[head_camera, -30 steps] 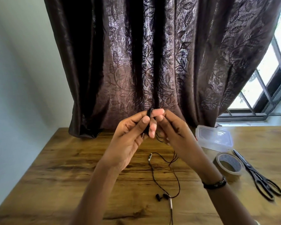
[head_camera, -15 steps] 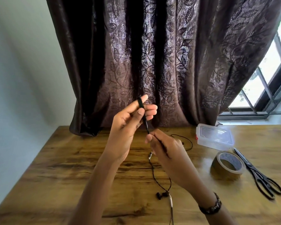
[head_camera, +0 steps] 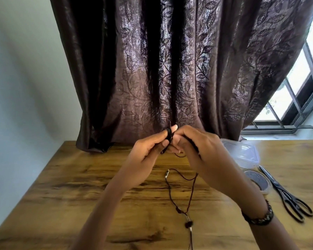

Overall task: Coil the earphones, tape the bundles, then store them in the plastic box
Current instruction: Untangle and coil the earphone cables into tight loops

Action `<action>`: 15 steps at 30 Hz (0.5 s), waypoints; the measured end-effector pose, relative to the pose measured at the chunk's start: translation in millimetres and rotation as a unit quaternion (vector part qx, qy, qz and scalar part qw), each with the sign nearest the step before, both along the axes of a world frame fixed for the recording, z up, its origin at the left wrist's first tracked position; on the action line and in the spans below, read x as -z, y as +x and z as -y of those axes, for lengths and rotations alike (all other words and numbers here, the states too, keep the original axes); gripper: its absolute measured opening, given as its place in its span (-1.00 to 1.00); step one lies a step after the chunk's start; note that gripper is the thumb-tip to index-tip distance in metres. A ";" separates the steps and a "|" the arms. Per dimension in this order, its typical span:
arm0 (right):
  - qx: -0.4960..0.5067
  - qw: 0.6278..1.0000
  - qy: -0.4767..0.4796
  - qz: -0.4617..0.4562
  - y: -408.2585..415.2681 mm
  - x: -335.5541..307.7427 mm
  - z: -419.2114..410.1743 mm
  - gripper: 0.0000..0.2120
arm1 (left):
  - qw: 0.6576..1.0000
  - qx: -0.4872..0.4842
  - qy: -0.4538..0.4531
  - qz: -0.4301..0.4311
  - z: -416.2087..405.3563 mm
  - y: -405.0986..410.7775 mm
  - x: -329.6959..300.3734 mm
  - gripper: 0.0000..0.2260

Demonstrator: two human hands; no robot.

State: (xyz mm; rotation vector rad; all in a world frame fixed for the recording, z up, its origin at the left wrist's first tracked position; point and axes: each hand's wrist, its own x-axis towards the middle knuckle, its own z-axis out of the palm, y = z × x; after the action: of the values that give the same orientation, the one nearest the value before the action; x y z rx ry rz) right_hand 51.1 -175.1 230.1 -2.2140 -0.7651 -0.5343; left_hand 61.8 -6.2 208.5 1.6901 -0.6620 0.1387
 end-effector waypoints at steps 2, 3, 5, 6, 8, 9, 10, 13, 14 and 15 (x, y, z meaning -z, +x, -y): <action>-0.005 1.000 -0.006 0.011 3.9 -7.3 3.3 -0.83 | 1.000 0.026 -0.001 -0.001 -0.8 -3.7 -2.1 -0.75; -0.009 1.000 -0.012 0.017 5.3 -11.0 4.4 -0.83 | 0.999 0.043 -0.001 -0.004 -1.4 -5.0 -2.5 -0.76; -0.023 0.999 -0.022 0.028 8.1 -17.1 5.5 -0.83 | 0.998 0.064 -0.005 -0.017 -4.2 -7.1 -3.6 -0.77; -0.030 0.999 -0.024 0.033 9.5 -19.6 5.4 -0.84 | 0.997 0.069 -0.011 -0.024 -5.3 -8.0 -4.5 -0.77; -0.036 0.998 -0.022 0.045 12.4 -22.8 4.6 -0.84 | 0.996 0.084 -0.018 -0.033 -6.5 -9.9 -7.6 -0.75; -0.038 0.998 -0.021 0.051 13.7 -23.9 4.1 -0.85 | 0.995 0.090 -0.020 -0.034 -6.9 -10.2 -8.9 -0.74; -0.039 0.998 -0.018 0.053 14.5 -24.7 3.8 -0.85 | 0.995 0.094 -0.021 -0.034 -7.4 -10.8 -10.2 -0.75; -0.049 0.998 0.003 0.043 16.8 -25.6 4.9 -0.86 | 0.994 0.093 -0.036 -0.033 -9.5 -11.5 -12.1 -0.74; -0.054 0.998 0.013 0.036 17.7 -24.9 5.4 -0.86 | 0.994 0.093 -0.046 -0.033 -10.3 -12.0 -12.5 -0.73; -0.061 0.998 0.025 0.025 19.2 -23.3 5.8 -0.86 | 0.993 0.095 -0.057 -0.035 -10.8 -12.6 -12.8 -0.73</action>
State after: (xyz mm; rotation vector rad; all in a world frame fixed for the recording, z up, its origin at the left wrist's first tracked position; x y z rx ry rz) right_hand 70.3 -180.8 253.4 -2.0995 -0.8963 -0.5442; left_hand 49.2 4.6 221.3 1.5068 -0.7455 -0.0173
